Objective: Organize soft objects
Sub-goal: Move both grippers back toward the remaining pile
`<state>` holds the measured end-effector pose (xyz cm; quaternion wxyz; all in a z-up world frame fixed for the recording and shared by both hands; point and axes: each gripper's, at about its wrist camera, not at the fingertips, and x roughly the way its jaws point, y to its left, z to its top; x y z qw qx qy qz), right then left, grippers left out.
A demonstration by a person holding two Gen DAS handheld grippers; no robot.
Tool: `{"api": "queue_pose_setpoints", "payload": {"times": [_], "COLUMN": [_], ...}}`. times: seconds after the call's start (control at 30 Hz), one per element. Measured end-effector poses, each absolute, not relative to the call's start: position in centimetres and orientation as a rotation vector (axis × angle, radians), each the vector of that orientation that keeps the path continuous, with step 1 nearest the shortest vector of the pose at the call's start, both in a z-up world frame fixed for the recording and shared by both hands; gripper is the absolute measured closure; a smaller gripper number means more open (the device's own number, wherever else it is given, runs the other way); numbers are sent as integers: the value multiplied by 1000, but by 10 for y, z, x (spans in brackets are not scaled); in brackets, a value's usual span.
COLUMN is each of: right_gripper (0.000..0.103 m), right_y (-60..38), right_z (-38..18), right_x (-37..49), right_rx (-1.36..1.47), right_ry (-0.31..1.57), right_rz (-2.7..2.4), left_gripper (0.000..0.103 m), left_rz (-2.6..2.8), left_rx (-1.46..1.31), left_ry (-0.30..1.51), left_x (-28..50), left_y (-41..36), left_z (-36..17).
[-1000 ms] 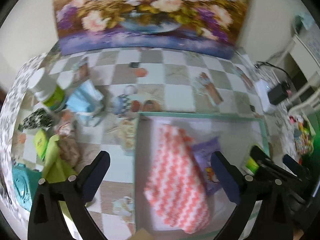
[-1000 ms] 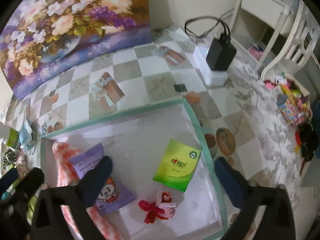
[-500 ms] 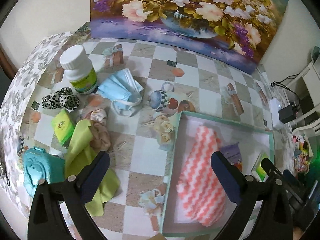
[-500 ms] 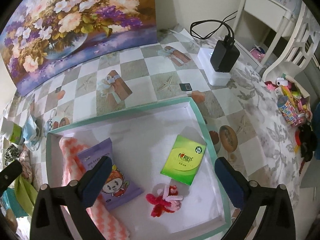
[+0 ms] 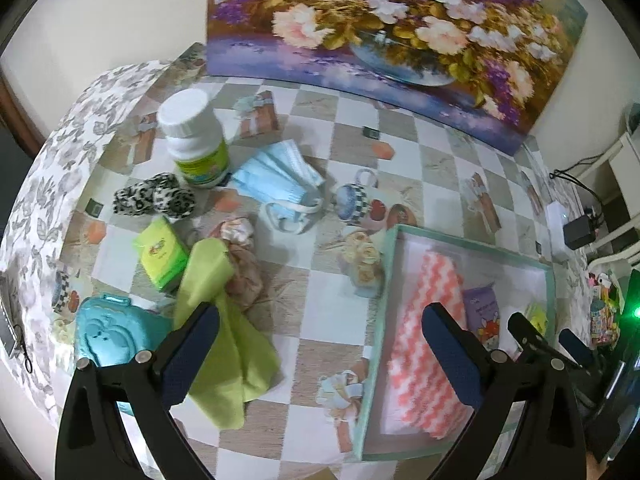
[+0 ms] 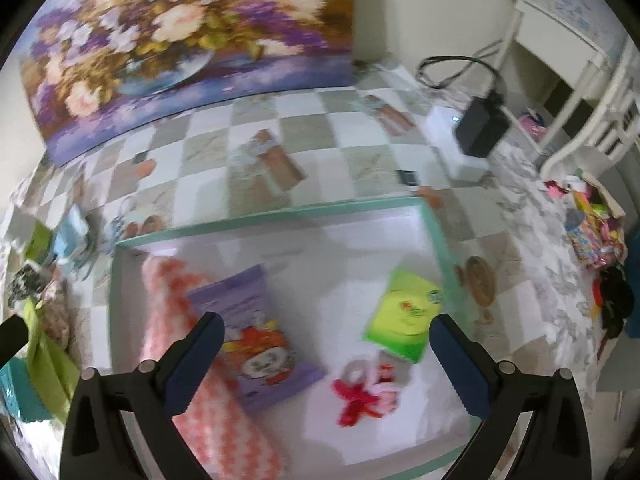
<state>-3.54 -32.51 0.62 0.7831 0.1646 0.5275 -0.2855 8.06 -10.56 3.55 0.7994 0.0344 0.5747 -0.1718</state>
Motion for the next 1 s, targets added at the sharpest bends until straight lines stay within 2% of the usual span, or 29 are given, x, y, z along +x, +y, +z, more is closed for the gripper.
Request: {"api": "queue_pose_setpoints", "payload": {"times": [0.43,1.0], "right_gripper": [0,0], "right_y": [-277,-239], "right_z": [23,16], "right_x": [-12,3], "right_rx": [278,199], "right_ry": [1093,1130], "right_rz": [-504,-435], "left_gripper": [2,2], "left_rz": [-249,15], "left_rx": [-68,-106], "left_ry": [1205,1170], "left_x": [109,137], "left_y": [-33,66], "left_z": [47,47]}}
